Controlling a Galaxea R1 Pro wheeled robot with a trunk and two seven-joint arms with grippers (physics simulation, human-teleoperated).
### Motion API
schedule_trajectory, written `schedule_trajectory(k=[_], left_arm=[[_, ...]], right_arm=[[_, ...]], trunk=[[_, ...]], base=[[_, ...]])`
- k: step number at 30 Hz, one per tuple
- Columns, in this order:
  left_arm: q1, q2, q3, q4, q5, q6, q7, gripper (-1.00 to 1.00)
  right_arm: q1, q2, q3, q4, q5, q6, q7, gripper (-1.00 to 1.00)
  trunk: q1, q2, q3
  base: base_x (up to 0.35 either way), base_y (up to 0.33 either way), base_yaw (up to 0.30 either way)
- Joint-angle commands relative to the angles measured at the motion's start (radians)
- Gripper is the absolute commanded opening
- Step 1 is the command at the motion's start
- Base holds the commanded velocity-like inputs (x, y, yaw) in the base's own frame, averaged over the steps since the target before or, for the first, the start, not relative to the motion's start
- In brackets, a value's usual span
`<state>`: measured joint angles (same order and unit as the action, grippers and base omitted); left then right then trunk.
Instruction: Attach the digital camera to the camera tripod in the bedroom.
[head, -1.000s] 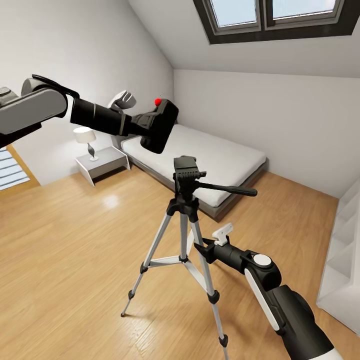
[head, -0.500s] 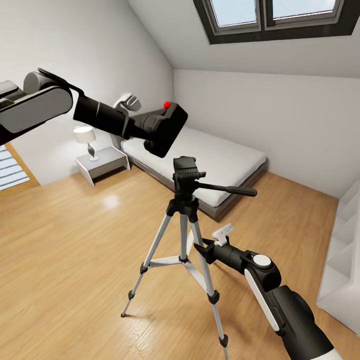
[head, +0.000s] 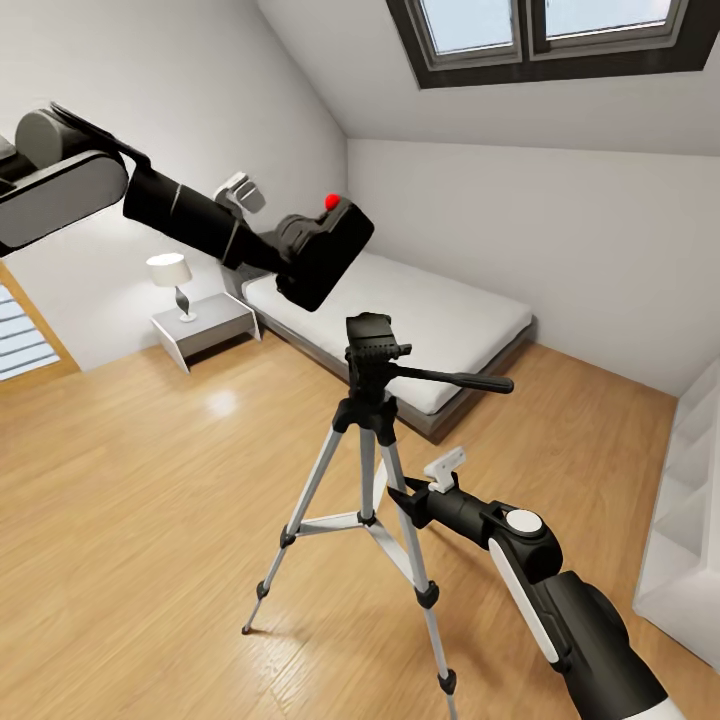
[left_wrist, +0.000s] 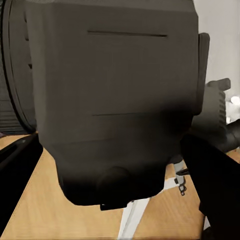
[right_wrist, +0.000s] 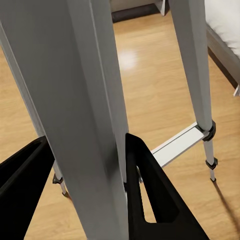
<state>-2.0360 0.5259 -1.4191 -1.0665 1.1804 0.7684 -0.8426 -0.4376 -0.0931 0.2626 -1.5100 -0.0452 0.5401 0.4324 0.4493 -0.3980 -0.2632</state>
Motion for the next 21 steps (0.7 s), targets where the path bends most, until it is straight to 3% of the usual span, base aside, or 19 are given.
schedule_trajectory(k=[1, 2, 4, 5, 6, 7, 8, 9, 13, 15, 21], left_arm=[[-0.008, -0.001, -0.005, 0.013, -0.011, 0.0, -0.027, -1.0], [-0.008, -0.001, -0.005, 0.013, -0.011, 0.0, -0.027, -1.0], [-0.016, -0.007, -0.007, 0.038, -0.057, -0.023, -0.081, -1.0], [-0.019, -0.011, -0.008, 0.049, -0.083, -0.039, -0.11, -1.0], [-0.023, -0.019, -0.008, 0.074, -0.137, -0.078, -0.169, -1.0], [-0.023, -0.019, -0.008, 0.074, -0.137, -0.078, -0.169, -1.0], [-0.026, -0.028, -0.009, 0.1, -0.189, -0.117, -0.224, -1.0], [-0.026, -0.028, -0.009, 0.1, -0.189, -0.117, -0.224, -1.0], [-0.029, -0.048, -0.009, 0.136, -0.271, -0.178, -0.291, -1.0], [-0.03, -0.054, -0.008, 0.145, -0.298, -0.204, -0.309, -1.0], [-0.031, -0.088, 0.027, 0.172, -0.327, -0.308, -0.342, -1.0]], right_arm=[[-0.001, 0.0, 0.001, -0.001, -0.009, 0.009, 0.001, -1.0], [-0.001, 0.0, 0.001, -0.001, -0.009, 0.009, 0.001, -1.0], [-0.001, 0.0, 0.001, -0.001, -0.009, 0.009, 0.001, -1.0], [-0.001, 0.0, 0.001, -0.001, -0.009, 0.009, 0.001, -1.0], [-0.001, 0.0, 0.002, -0.001, -0.009, 0.009, 0.001, -1.0], [-0.001, 0.0, 0.002, -0.001, -0.009, 0.009, 0.001, -1.0], [-0.001, 0.0, 0.002, -0.001, -0.009, 0.009, 0.001, -1.0], [-0.001, 0.0, 0.002, -0.001, -0.009, 0.009, 0.001, -1.0], [0.0, 0.0, 0.002, 0.0, -0.005, 0.009, 0.001, -1.0], [0.0, 0.0, 0.003, 0.0, 0.0, 0.009, 0.001, -1.0], [0.0, 0.001, 0.003, 0.004, 0.021, 0.009, 0.0, -1.0]], trunk=[[0.001, -0.002, -0.002], [0.001, -0.002, -0.002], [0.001, -0.002, -0.002], [0.001, -0.002, -0.002], [0.001, -0.002, -0.002], [0.001, -0.002, -0.002], [0.001, -0.002, -0.002], [0.001, -0.002, -0.002], [0.001, -0.002, -0.002], [0.001, -0.002, -0.002], [0.001, -0.002, -0.002]], base=[[0.0, 0.0, 0.0], [0.0, 0.0, 0.0], [0.0, 0.0, 0.0], [0.0, 0.0, 0.0], [0.0, 0.0, 0.0], [0.0, 0.0, 0.0], [0.0, 0.0, 0.0], [0.0, 0.0, 0.0], [0.0, 0.0, 0.0], [0.0, 0.0, 0.0], [0.0, 0.0, 0.0]])
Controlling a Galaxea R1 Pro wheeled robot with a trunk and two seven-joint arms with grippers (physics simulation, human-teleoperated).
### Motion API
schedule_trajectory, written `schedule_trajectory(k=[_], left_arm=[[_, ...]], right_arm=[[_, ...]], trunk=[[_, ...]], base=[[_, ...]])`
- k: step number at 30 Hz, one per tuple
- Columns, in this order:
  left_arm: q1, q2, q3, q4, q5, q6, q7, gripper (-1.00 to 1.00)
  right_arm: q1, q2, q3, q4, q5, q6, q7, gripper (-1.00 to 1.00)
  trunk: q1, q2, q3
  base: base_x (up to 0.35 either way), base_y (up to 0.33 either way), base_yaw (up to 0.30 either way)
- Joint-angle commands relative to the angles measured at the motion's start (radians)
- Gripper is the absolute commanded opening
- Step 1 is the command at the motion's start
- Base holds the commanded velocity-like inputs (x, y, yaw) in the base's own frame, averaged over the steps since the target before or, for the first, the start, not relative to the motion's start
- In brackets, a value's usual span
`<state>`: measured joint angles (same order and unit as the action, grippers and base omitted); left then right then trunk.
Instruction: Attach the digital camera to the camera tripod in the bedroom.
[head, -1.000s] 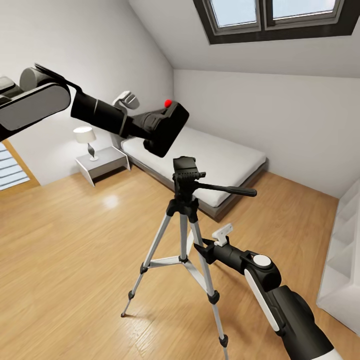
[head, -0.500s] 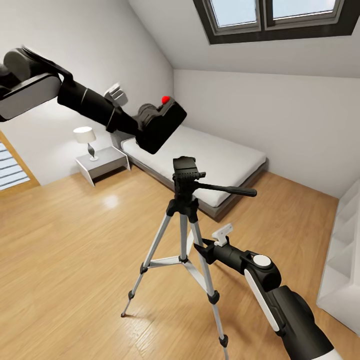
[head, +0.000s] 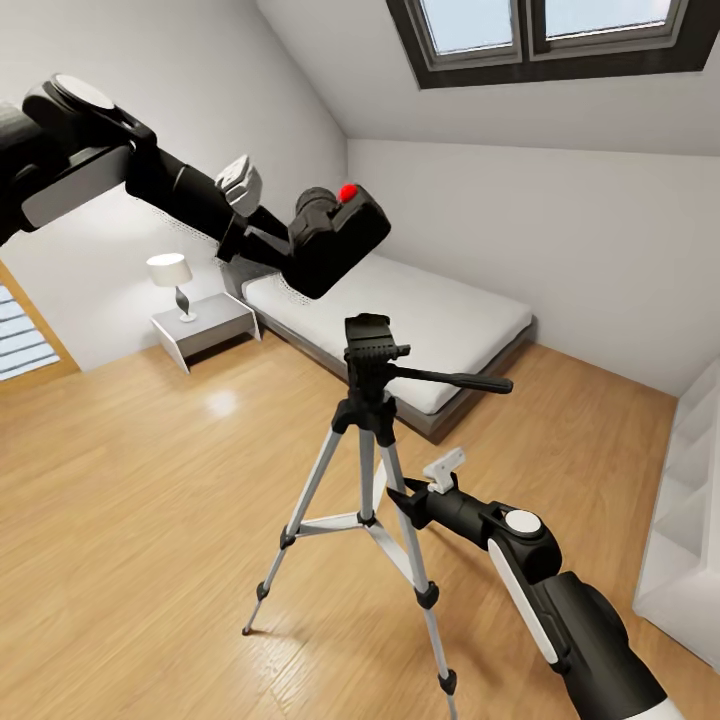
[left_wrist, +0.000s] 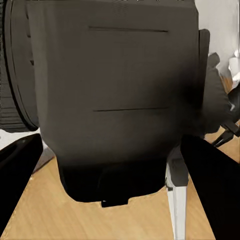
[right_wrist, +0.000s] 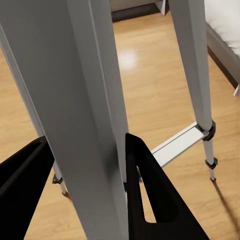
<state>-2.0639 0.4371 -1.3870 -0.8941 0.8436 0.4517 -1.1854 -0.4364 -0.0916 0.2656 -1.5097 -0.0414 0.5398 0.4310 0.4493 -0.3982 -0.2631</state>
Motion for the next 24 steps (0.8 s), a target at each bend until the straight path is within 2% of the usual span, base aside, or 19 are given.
schedule_trajectory(k=[1, 7, 13, 18, 24], left_arm=[[-0.002, -0.007, 0.001, 0.009, 0.006, -0.007, -0.01, -1.0], [-0.002, -0.063, 0.014, 0.128, -0.011, -0.061, -0.126, -1.0], [-0.003, -0.118, 0.007, 0.232, -0.084, -0.075, -0.208, -1.0], [-0.002, -0.141, 0.004, 0.272, -0.118, -0.082, -0.236, -1.0], [-0.001, -0.155, 0.004, 0.294, -0.129, -0.133, -0.236, -1.0]], right_arm=[[-0.001, -0.001, 0.001, 0.004, 0.021, 0.009, 0.002, -1.0], [-0.001, 0.001, 0.002, 0.007, 0.037, 0.009, 0.002, -1.0], [-0.001, 0.002, 0.003, 0.008, 0.043, 0.009, 0.002, -1.0], [-0.001, 0.002, 0.003, 0.008, 0.044, 0.009, 0.002, -1.0], [-0.001, 0.003, 0.004, 0.01, 0.044, 0.009, 0.002, -1.0]], trunk=[[0.001, -0.002, -0.002], [0.001, -0.002, -0.002], [0.001, -0.002, -0.002], [0.001, -0.002, -0.002], [0.001, -0.002, -0.002]], base=[[0.0, 0.0, 0.0], [0.0, 0.0, 0.0], [0.0, 0.0, 0.0], [0.0, 0.0, 0.0], [0.0, 0.0, 0.0]])
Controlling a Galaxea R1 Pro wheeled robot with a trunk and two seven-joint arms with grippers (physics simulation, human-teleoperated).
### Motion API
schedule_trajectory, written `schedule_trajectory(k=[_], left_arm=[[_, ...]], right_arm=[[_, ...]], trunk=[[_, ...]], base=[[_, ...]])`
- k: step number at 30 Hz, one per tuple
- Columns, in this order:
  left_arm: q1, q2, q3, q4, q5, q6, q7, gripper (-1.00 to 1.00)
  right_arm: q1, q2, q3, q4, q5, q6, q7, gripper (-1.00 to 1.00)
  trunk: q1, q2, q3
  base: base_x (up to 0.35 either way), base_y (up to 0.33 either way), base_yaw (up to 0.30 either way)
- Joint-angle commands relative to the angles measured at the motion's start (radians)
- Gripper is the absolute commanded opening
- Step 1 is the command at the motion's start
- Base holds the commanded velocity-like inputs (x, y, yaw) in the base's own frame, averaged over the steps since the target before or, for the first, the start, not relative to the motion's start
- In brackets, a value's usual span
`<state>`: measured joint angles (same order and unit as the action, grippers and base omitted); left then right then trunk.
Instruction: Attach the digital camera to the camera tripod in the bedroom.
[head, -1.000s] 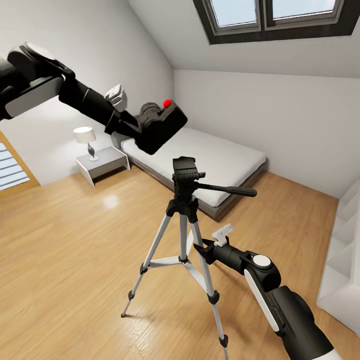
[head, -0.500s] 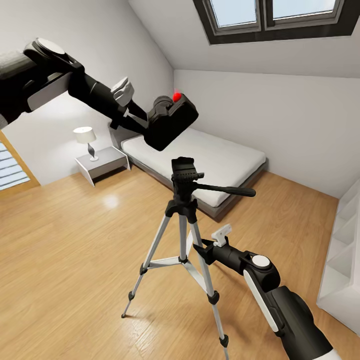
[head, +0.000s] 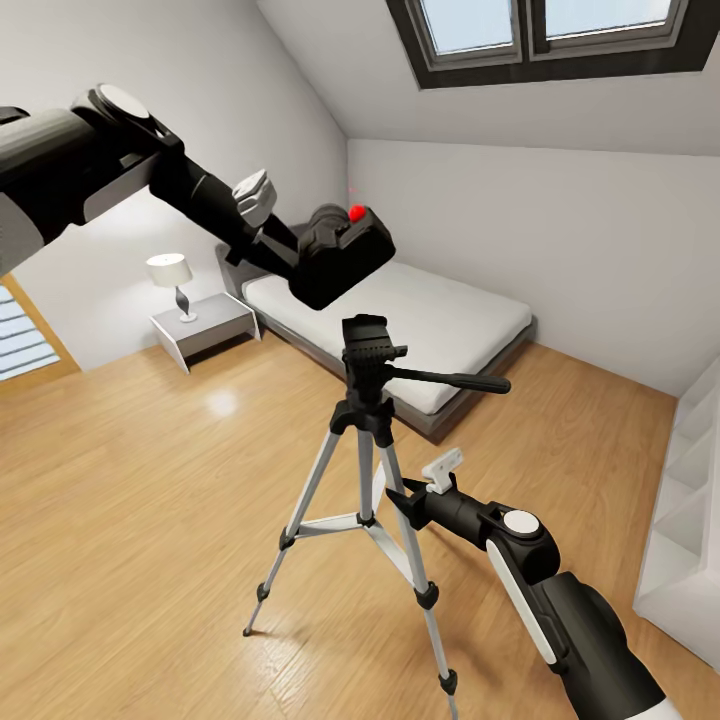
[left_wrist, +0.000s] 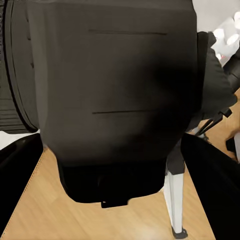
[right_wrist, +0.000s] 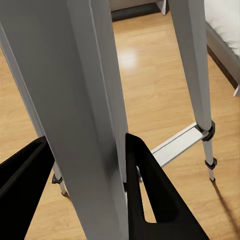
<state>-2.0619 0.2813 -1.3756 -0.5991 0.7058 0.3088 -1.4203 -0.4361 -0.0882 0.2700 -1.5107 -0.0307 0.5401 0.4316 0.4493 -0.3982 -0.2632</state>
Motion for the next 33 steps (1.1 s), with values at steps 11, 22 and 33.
schedule_trajectory(k=[11, 22, 33], left_arm=[[0.003, -0.043, -0.001, 0.07, 0.017, -0.06, -0.002, -1.0], [0.008, -0.057, 0.033, 0.091, 0.139, -0.101, -0.011, -1.0], [-0.002, -0.087, 0.015, 0.097, 0.069, -0.096, -0.007, -1.0]], right_arm=[[-0.001, 0.0, 0.0, 0.017, 0.034, 0.009, 0.001, -1.0], [-0.001, 0.0, 0.001, 0.024, 0.034, 0.008, 0.001, -1.0], [-0.001, 0.0, 0.025, 0.028, 0.034, 0.008, 0.001, -1.0]], trunk=[[0.001, -0.002, -0.002], [0.001, -0.002, -0.002], [0.001, -0.002, -0.002]], base=[[0.0, 0.0, 0.0], [0.0, 0.0, 0.0], [0.0, 0.0, 0.0]])
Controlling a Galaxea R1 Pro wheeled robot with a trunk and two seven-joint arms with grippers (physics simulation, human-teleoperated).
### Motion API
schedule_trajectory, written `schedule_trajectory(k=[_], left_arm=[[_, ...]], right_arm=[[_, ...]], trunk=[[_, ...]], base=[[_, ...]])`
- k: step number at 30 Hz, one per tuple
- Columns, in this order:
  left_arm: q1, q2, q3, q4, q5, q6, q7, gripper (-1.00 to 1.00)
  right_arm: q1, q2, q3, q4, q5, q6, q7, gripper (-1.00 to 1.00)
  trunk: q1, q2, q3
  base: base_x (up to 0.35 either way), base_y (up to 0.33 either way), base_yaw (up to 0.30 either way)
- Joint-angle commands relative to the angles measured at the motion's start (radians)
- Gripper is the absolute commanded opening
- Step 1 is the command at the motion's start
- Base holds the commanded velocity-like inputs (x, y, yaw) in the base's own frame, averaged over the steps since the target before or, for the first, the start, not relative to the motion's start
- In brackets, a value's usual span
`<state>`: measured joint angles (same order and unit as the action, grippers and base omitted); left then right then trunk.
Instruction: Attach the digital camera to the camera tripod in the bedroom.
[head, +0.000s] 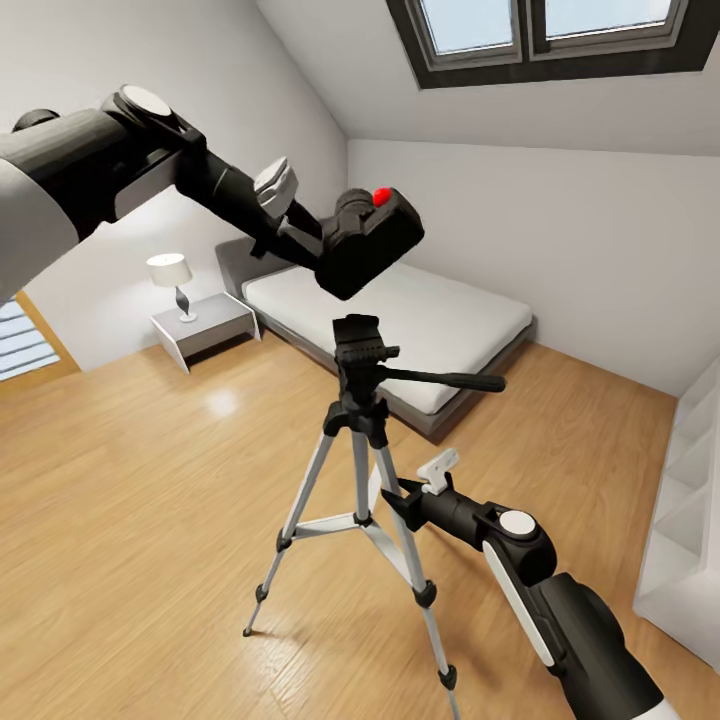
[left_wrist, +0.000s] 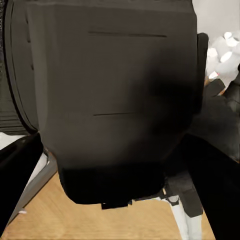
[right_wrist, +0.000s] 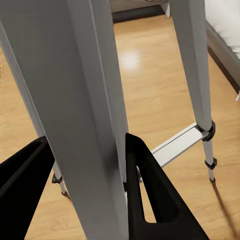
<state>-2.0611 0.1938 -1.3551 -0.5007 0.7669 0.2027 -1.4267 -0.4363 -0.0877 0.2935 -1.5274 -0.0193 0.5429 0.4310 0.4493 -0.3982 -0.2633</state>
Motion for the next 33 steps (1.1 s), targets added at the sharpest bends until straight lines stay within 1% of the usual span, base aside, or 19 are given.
schedule_trajectory(k=[1, 2, 5, 6, 7, 8, 10, 12, 14, 16, 17, 19, 21, 25, 30, 31, 33], left_arm=[[-0.005, -0.004, -0.008, 0.002, -0.013, 0.012, -0.004, -1.0], [-0.005, -0.004, -0.008, 0.002, -0.013, 0.012, -0.004, -1.0], [-0.02, -0.014, -0.018, 0.012, -0.059, 0.017, -0.012, -1.0], [-0.038, -0.019, -0.035, 0.013, -0.088, 0.02, -0.017, -1.0], [-0.038, -0.019, -0.035, 0.013, -0.088, 0.02, -0.017, -1.0], [-0.064, -0.029, -0.073, 0.012, -0.123, 0.032, -0.023, -1.0], [-0.095, -0.049, -0.127, 0.011, -0.157, 0.058, -0.026, -1.0], [-0.125, -0.075, -0.189, 0.012, -0.179, 0.095, -0.028, -1.0], [-0.145, -0.103, -0.242, 0.012, -0.192, 0.125, -0.03, -1.0], [-0.158, -0.124, -0.278, 0.013, -0.201, 0.143, -0.03, -1.0], [-0.158, -0.124, -0.278, 0.013, -0.201, 0.143, -0.03, -1.0], [-0.167, -0.138, -0.3, 0.013, -0.206, 0.154, -0.031, -1.0], [-0.173, -0.146, -0.314, 0.014, -0.21, 0.161, -0.031, -1.0], [-0.179, -0.148, -0.328, 0.014, -0.212, 0.164, -0.033, -1.0], [-0.183, -0.148, -0.333, 0.013, -0.21, 0.151, -0.036, -1.0], [-0.183, -0.148, -0.334, 0.013, -0.205, 0.149, -0.036, -1.0], [-0.185, -0.145, -0.336, 0.013, -0.177, 0.14, -0.037, -1.0]], right_arm=[[-0.001, -0.001, 0.004, 0.045, 0.023, 0.005, 0.002, -1.0], [-0.001, -0.001, 0.004, 0.045, 0.023, 0.005, 0.002, -1.0], [-0.001, -0.001, 0.01, 0.045, 0.023, 0.005, 0.002, -1.0], [-0.001, -0.001, 0.012, 0.045, 0.023, 0.005, 0.002, -1.0], [-0.001, -0.001, 0.012, 0.045, 0.023, 0.005, 0.002, -1.0], [-0.001, -0.001, 0.014, 0.046, 0.024, 0.005, 0.002, -1.0], [-0.001, -0.001, 0.015, 0.046, 0.024, 0.005, 0.002, -1.0], [-0.001, -0.001, 0.015, 0.046, 0.024, 0.005, 0.002, -1.0], [-0.001, -0.001, 0.016, 0.046, 0.024, 0.005, 0.002, -1.0], [-0.001, -0.001, 0.016, 0.046, 0.024, 0.005, 0.002, -1.0], [-0.001, -0.001, 0.016, 0.046, 0.024, 0.005, 0.002, -1.0], [-0.001, -0.001, 0.016, 0.046, 0.023, 0.005, 0.002, -1.0], [-0.001, -0.001, 0.016, 0.046, 0.023, 0.006, 0.002, -1.0], [-0.001, -0.001, 0.016, 0.046, 0.022, 0.005, 0.002, -1.0], [-0.001, -0.001, 0.016, 0.046, 0.022, 0.005, 0.002, -1.0], [-0.001, -0.001, 0.016, 0.046, 0.022, 0.005, 0.002, -1.0], [-0.001, -0.001, 0.016, 0.046, 0.022, 0.005, 0.002, -1.0]], trunk=[[0.001, -0.002, -0.002], [0.001, -0.002, -0.002], [0.001, -0.002, -0.002], [0.001, -0.002, -0.002], [0.001, -0.002, -0.002], [0.001, -0.002, -0.002], [0.001, -0.002, -0.002], [0.001, -0.002, -0.002], [0.001, -0.002, -0.002], [0.001, -0.002, -0.002], [0.001, -0.002, -0.002], [0.001, -0.002, -0.002], [0.001, -0.002, -0.002], [0.001, -0.002, -0.002], [0.001, -0.002, -0.002], [0.001, -0.002, -0.002], [0.001, -0.002, -0.002]], base=[[0.0, 0.0, 0.0], [0.0, 0.0, 0.0], [0.0, 0.0, 0.0], [0.0, 0.0, 0.0], [0.0, 0.0, 0.0], [0.0, 0.0, 0.0], [0.0, 0.0, 0.0], [0.0, 0.0, 0.0], [0.0, 0.0, 0.0], [0.0, 0.0, 0.0], [0.0, 0.0, 0.0], [0.0, 0.0, 0.0], [0.0, 0.0, 0.0], [0.0, 0.0, 0.0], [0.0, 0.0, 0.0], [0.0, 0.0, 0.0], [0.0, 0.0, 0.0]])
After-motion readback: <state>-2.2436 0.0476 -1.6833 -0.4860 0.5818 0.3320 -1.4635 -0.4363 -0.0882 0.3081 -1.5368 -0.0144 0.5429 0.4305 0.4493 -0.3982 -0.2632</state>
